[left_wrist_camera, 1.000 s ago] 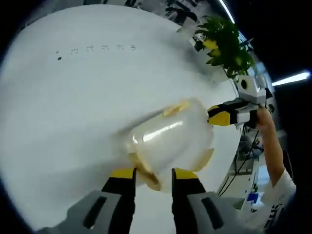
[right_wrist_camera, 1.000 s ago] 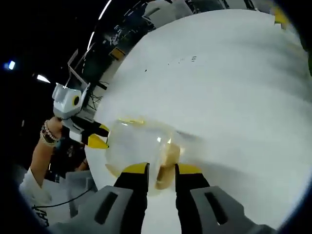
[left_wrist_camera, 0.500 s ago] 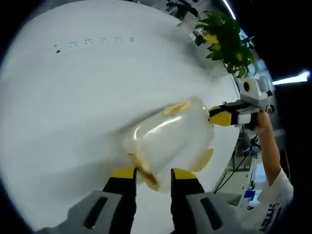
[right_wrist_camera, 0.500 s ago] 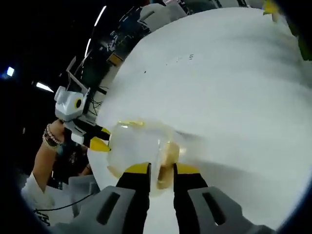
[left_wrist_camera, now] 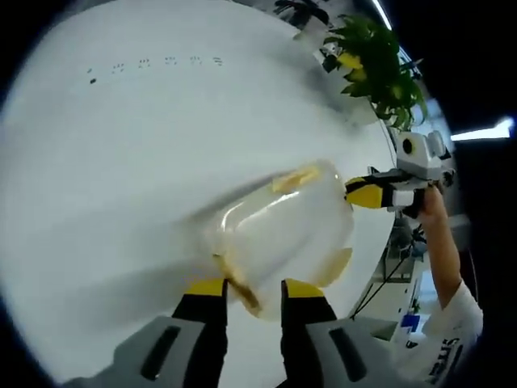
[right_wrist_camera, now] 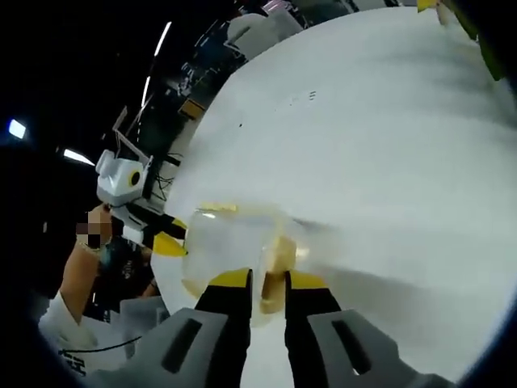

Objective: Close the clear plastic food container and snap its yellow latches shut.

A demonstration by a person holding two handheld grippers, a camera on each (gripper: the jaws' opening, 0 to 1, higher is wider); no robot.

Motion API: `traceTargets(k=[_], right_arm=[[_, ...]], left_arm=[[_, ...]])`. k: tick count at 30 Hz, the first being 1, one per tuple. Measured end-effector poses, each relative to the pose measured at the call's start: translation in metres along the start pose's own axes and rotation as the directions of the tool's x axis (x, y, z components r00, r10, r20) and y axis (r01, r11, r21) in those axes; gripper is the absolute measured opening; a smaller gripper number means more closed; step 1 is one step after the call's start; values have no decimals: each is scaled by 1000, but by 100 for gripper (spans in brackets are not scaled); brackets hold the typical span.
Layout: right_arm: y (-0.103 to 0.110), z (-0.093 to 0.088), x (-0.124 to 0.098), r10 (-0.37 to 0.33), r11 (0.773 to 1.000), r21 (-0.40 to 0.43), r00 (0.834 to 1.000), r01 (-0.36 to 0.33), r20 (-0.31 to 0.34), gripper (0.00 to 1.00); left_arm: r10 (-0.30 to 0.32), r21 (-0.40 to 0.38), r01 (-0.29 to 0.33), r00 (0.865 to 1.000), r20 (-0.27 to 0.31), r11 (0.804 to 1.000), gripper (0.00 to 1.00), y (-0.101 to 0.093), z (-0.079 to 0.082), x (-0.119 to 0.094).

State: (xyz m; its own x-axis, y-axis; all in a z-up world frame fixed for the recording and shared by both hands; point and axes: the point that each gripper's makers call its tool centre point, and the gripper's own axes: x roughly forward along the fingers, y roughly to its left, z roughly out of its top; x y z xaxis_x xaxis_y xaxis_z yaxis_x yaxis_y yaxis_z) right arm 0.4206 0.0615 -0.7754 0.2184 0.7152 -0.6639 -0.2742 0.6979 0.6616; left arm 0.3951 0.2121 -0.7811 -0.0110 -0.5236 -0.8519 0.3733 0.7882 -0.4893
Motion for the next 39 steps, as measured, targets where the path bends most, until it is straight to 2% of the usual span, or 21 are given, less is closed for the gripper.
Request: traceTargets(k=[5,9,10,11,14,16,18,19,20,21,24,27,32,33,35,37,39], right_arm=[[-2,1,1,20,999,26,1000,-19,-12,10],[-2,-1,2,50,994,95,999,-51,8,8],[11,-4,4,143,983,113,990,-142,-2,8],[-2,-1,9,82,988,132,996,-84,21,8],[-6,1,10,82,988,131,996,-84,23,8],[0,-4,8,83,987,138,996,-84,17,9],[-5,6,8,84,987,137,996,-84,2,9],[-3,-2,9,61,995,74,997,-64,41,9],[-1,-9,9,56,995,80,998,-58,35,9],[0,-5,6,65,991,119,998,-64,0,9],[0,-7,6,52,993,111,999,-50,-14,10],[1,-12,5,42,995,95,999,-42,-1,10],[4,-15,5,42,996,81,999,-42,1,12],[5,-18,5,32,999,39,999,-32,-5,12],[8,-20,5,11,1000,-7,1000,-11,-10,13],[10,-21,4,-8,999,-43,1000,7,-13,13],[13,-24,4,-21,999,-38,1000,20,-19,13]], left_arm=[[-11,-26,11,1000,6,1000,19,-4,-3,2],[-10,-37,10,1000,3,999,21,-8,-4,6],[1,-34,-1,1000,3,999,21,-6,-4,7],[-5,-35,5,1000,-3,999,21,-8,-5,6],[-6,-33,6,1000,4,999,21,-7,-6,6],[-12,-38,13,1000,7,999,22,-7,-7,6],[-6,-32,6,1000,8,999,22,-9,-10,6],[-4,-27,4,1000,7,1000,22,-10,-11,7],[-5,-29,5,1000,6,1000,22,-9,-13,7],[-7,-24,7,1000,4,1000,22,-11,-15,7],[-12,-10,12,1000,-4,1000,22,-13,-21,7],[-3,8,2,1000,8,1000,23,-20,-27,8],[-4,-5,4,1000,18,1000,23,-25,-33,10],[-5,0,5,1000,17,1000,23,-27,-35,11],[0,18,-1,1000,20,1000,24,-31,-39,12],[6,73,-9,999,32,997,25,-34,-42,13],[13,144,-20,999,53,989,27,-38,-45,13]])
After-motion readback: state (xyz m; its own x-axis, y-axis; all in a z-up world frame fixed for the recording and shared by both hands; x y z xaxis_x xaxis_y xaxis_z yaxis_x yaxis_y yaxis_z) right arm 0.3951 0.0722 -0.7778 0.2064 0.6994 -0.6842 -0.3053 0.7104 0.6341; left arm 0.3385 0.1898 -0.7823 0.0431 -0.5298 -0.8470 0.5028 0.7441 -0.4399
